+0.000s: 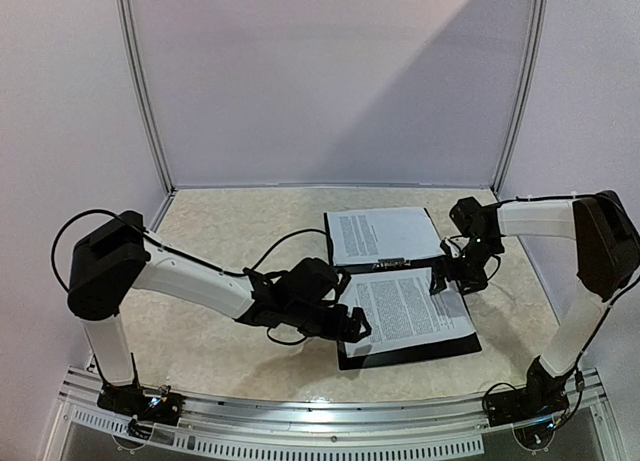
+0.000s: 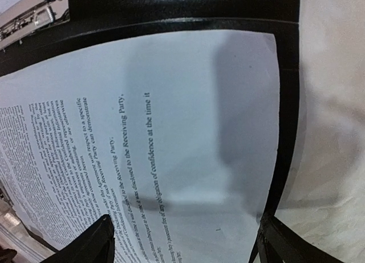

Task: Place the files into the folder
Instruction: Move the folder with files to the center of the board, then clamp the file and folder with some files.

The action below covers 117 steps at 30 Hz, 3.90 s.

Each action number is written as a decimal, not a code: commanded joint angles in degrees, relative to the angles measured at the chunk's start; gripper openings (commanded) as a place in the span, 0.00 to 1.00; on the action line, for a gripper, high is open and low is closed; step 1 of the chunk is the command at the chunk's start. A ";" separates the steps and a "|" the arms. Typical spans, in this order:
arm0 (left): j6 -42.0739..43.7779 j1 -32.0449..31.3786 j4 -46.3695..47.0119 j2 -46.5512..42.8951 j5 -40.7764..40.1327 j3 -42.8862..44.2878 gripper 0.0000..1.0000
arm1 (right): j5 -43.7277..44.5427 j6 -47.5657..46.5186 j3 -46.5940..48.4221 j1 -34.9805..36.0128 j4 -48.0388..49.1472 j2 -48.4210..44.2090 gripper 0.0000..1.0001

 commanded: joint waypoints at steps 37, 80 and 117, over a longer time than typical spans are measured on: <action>-0.26 1.28 -9.83 -5.04 0.75 -1.54 0.97 | -3.85 0.22 7.86 -1.16 0.15 8.71 0.89; 4.32 20.50 -26.94 -7.05 -2.81 8.98 0.60 | -18.02 26.66 24.62 24.66 13.52 11.35 0.54; 3.89 20.61 -22.65 -5.18 1.16 4.35 0.47 | -29.70 36.38 25.53 31.72 20.82 23.28 0.18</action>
